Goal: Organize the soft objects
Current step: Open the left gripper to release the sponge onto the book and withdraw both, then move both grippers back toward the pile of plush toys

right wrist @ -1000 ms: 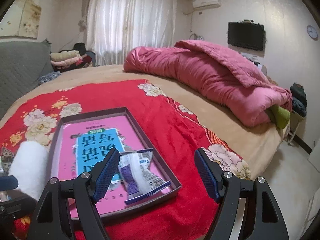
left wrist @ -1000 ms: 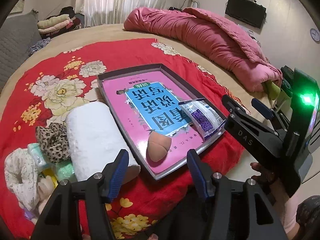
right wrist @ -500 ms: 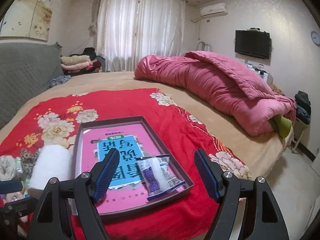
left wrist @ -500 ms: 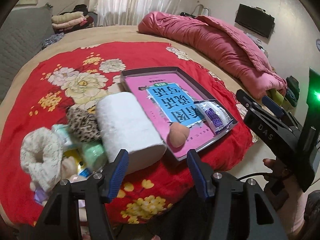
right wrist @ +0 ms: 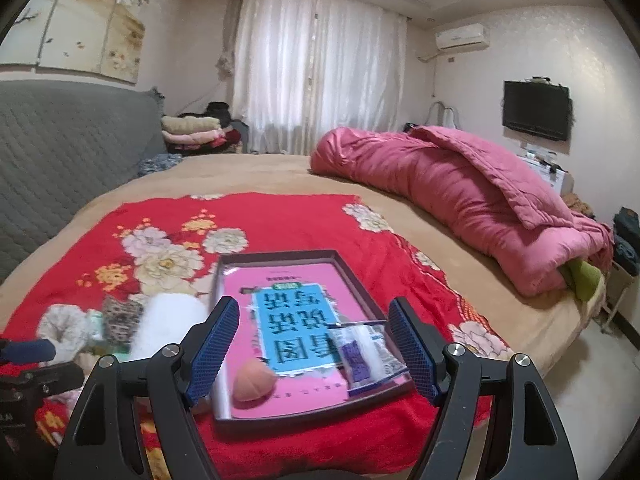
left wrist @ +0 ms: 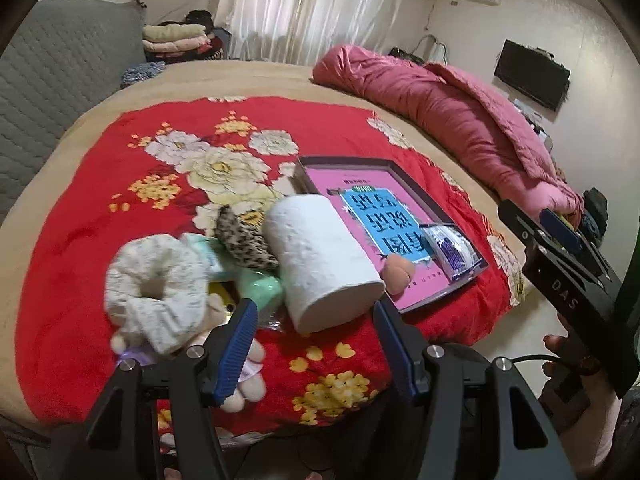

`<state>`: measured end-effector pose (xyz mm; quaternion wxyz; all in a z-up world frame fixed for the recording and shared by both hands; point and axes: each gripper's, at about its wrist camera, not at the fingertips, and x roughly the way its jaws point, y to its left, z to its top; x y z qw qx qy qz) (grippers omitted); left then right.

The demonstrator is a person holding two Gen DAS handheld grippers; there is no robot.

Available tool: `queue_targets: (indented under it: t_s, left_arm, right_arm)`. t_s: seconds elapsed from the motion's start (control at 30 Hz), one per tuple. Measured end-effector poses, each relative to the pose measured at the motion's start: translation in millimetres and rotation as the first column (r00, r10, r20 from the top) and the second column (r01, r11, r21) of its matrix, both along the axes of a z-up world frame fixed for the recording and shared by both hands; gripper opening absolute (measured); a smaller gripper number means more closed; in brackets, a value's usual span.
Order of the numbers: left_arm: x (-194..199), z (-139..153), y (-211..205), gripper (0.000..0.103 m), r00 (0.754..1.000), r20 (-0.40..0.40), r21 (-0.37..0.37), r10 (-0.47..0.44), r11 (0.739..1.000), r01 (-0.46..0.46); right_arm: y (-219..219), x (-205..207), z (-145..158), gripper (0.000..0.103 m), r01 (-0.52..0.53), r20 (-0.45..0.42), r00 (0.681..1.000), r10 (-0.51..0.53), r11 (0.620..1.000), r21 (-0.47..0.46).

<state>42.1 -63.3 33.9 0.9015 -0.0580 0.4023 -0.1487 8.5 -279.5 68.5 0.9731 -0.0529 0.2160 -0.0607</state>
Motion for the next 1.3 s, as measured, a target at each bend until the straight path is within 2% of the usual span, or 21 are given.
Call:
queue_targets:
  t_s: [0.43, 0.63, 0.73, 1.0, 1.3]
  left_arm:
    - [-29.2, 15.1, 61.9, 0.060, 0.994, 0.040, -0.039, 0.105, 0.994, -0.104]
    - [-34.8, 11.9, 89.1, 0.060, 0.986, 0.027, -0.050, 0.164, 0.985, -0.163]
    - [-36.1, 8.0, 100.4, 0.060, 0.982, 0.013, -0.057, 0.189, 0.981, -0.188]
    - [-39.4, -4.0, 120.9, 0.060, 0.972, -0.023, -0.050, 0.233, 0.971, -0.234]
    - [-31.3, -35.7, 135.2, 0.060, 0.957, -0.129, -0.058, 0.260, 0.961, -0.269]
  right_arm:
    - [48.2, -28.1, 32.4, 0.078, -0.154, 0.053, 0.986, 0.155, 0.988, -0.017]
    - [70.1, -33.9, 43.8, 0.078, -0.227, 0.035, 0.973, 0.226, 0.973, 0.039]
    - [88.0, -37.8, 44.7, 0.078, -0.273, 0.024, 0.962, 0.272, 0.961, 0.034]
    - [122.5, -40.6, 35.1, 0.078, -0.373, -0.041, 0.925, 0.379, 0.922, 0.104]
    - [158.7, -29.6, -10.9, 0.078, -0.447, -0.190, 0.870, 0.455, 0.891, 0.085]
